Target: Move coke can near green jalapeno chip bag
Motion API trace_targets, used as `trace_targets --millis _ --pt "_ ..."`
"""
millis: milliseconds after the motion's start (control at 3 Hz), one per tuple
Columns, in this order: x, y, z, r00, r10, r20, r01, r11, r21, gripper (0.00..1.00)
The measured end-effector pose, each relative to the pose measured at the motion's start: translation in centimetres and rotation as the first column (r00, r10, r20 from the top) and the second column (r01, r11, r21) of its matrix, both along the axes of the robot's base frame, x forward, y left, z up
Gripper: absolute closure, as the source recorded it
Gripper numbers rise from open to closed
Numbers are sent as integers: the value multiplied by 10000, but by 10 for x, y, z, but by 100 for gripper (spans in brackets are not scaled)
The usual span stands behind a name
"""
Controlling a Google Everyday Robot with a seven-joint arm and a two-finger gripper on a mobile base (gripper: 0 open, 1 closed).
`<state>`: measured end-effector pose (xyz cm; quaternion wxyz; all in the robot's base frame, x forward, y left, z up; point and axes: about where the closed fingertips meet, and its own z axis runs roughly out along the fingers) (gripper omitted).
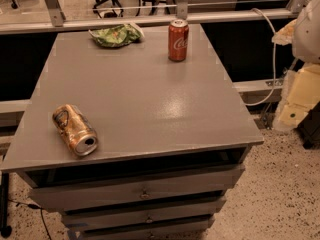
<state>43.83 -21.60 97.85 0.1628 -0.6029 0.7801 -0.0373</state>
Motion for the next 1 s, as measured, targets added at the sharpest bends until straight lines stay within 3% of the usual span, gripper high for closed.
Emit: trace_targets --millis 667,1000 --pt "5 4 -11 9996 187 212 -193 9994 299 0" --pt "41 16 -42 9977 355 571 -410 9943 987 0"
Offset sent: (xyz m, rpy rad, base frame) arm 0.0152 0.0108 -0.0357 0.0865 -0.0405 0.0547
